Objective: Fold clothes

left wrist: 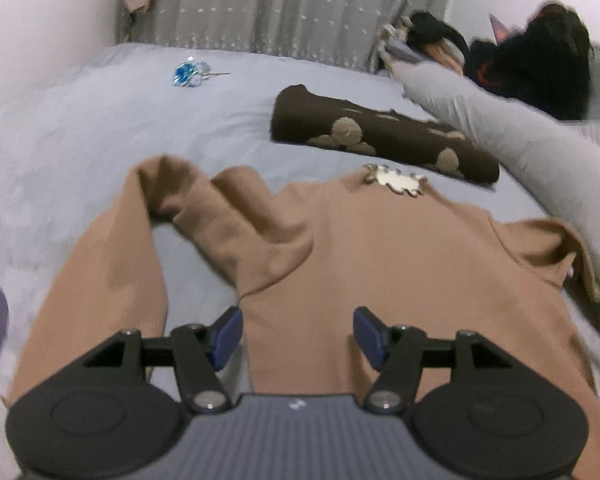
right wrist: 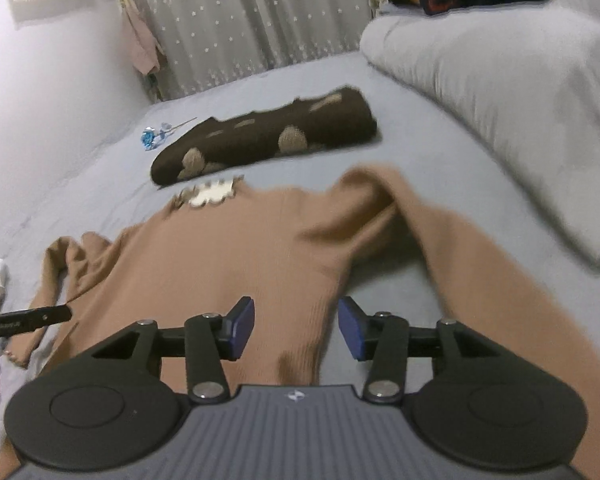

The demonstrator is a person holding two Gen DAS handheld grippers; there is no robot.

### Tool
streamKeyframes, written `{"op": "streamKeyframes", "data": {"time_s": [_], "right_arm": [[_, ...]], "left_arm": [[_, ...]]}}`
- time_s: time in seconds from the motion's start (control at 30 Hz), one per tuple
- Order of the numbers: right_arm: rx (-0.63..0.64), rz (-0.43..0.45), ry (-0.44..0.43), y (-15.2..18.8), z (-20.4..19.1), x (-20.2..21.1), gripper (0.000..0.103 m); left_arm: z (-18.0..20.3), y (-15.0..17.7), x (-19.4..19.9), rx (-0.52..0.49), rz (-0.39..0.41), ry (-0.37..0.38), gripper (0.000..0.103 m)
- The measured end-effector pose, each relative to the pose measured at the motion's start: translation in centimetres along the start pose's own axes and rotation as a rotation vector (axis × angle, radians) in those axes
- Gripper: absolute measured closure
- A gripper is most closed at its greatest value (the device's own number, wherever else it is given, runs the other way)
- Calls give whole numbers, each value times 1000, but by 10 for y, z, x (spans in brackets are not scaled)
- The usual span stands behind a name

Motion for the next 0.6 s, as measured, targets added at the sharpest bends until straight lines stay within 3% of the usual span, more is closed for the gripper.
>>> {"op": "streamKeyframes", "data": {"time_s": [0.17,0.37,0.43,0.47,0.5,0.53,0.6], "right_arm": [[-188,-63,-60,25,20,-23,53],[-356,17,-127,11,32,-46,53],[-406,39,-150,11,35,-56,54],[-407,50,-150,12,35,-59,62],[-407,61,-150,13,35,-61,72],[-391,72,-135,12,34,-59,94],[-360,94,-105,8,33,-56,94]], "left_arm": [[-22,3,-19,140,15,70,43],[-33,-7,-43,316,68,136,46],[-37,-8,-51,363,78,122,60],[-40,-8,-54,380,83,112,80],[-41,-7,-55,386,88,97,91],[-43,-6,-56,392,93,81,93],[-39,-12,-49,336,142,45,95]]}}
Point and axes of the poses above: each gripper's, at about its wrist camera, not at the fingertips, and x roughly against the way its jaws point, z to its right, y to its underside, the point moved 6 cm from there along -x, roughly the way its jaws point, and after that the axes turned 5 degrees about z, right-handed, at the moved point
